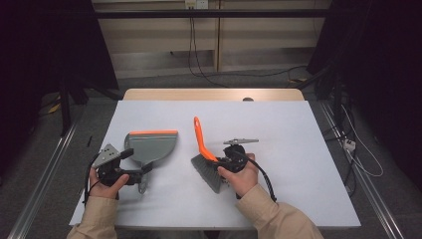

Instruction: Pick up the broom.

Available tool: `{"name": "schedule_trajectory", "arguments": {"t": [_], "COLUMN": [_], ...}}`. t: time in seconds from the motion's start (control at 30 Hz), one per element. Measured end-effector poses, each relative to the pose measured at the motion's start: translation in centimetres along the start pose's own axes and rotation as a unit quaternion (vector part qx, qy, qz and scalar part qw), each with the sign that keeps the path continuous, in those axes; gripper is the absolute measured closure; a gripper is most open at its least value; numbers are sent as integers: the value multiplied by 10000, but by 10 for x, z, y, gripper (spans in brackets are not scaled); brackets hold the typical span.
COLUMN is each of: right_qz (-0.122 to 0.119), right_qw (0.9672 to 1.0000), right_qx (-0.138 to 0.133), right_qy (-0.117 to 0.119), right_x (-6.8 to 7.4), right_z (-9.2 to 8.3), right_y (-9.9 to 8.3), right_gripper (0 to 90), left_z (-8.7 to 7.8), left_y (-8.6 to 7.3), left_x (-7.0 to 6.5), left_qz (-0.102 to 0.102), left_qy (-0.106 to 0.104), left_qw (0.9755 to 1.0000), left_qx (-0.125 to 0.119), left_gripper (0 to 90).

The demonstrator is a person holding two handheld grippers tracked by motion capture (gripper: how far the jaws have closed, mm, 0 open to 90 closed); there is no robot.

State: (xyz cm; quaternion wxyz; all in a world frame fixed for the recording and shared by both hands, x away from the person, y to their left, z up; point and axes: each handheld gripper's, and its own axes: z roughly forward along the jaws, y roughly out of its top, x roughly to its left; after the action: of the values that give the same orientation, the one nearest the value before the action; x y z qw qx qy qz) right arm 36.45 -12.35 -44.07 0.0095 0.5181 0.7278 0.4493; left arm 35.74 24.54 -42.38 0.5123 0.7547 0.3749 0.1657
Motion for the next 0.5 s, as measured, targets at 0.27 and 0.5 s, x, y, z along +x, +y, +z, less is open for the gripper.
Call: {"name": "schedule_trajectory", "arguments": {"t": [0.27, 0.5], "right_qz": [104, 124], "right_qw": [9999, 9997], "right_qx": [-59, -116], "right_qy": [-103, -185], "right_x": [-10, -14], "right_z": [-10, -17], "right_y": [-2, -5], "right_gripper": [711, 711], "left_z": [0, 1], "left_y": [0, 0], "left_x": [-1, -1], "left_qz": [2, 17], "left_qy": [4, 3], "left_qw": [10000, 10000], "left_qx": [12, 11], "left_gripper": [61, 61]}}
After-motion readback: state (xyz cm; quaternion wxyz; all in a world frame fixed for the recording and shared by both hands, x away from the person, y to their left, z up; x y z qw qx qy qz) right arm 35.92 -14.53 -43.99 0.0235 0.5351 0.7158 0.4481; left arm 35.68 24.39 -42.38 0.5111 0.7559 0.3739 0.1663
